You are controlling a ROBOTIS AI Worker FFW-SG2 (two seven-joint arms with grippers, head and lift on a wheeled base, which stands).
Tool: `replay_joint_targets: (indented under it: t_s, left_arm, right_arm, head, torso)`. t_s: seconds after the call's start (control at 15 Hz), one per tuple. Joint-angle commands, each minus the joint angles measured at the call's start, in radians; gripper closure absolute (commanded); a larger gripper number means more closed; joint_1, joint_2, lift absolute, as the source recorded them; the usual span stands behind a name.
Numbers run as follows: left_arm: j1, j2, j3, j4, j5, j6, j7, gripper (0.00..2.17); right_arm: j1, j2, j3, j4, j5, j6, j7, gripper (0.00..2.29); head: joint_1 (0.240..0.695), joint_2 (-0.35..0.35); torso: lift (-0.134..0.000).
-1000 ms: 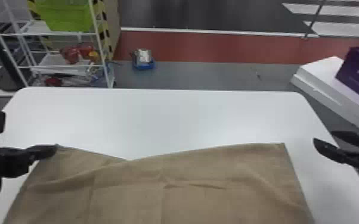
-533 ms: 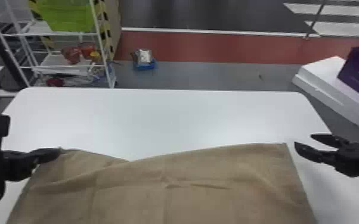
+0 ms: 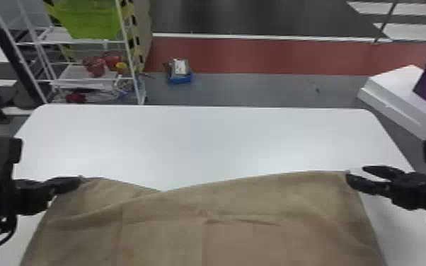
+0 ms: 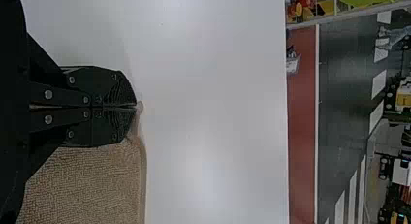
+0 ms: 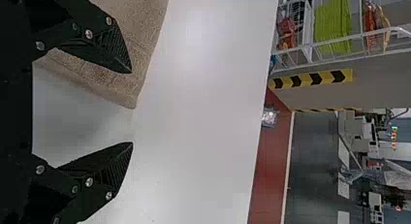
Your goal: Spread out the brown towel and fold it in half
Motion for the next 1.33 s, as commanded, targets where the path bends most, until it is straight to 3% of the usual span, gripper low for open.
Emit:
replay_joint_targets:
  t_s: [0.0,0.2,0.47,0.53,0.73,1.27]
  left_arm:
    - [0.003,0.0,0.003,-0.001,0.0,0.0,0.0,1.56]
    - [0.006,0.0,0.002,-0.002,-0.002,0.0,0.0,1.56]
    - [0.007,0.003,0.002,-0.002,-0.002,-0.003,0.0,1.56]
    - [0.007,0.003,0.002,-0.002,-0.002,-0.003,0.0,1.56]
    - [0.007,0.002,0.002,-0.004,0.0,-0.009,0.003,1.56]
    - [0.015,-0.002,0.025,-0.068,0.054,-0.018,0.047,1.56]
  right_arm:
    - [-0.002,0.001,0.011,0.005,0.0,0.002,0.002,0.5]
    - [-0.004,-0.001,0.037,0.005,0.006,0.014,0.01,0.5]
    - [-0.014,-0.001,0.037,0.007,0.015,0.033,0.012,0.68]
    - [-0.016,-0.002,0.035,0.007,0.012,0.036,0.013,0.96]
    - [-0.024,-0.005,0.035,0.007,0.011,0.036,0.033,1.42]
    - [-0.059,-0.035,0.028,0.007,0.009,0.036,0.033,1.42]
  head:
    - [0.695,-0.024]
    - [0.695,-0.015]
    - [0.695,-0.004]
    - [0.695,-0.004]
    - [0.695,-0.004]
    - [0.695,-0.009]
  torso:
    - [-0.123]
    - [-0.123]
    - [-0.123]
    - [-0.123]
    - [-0.123]
    - [-0.123]
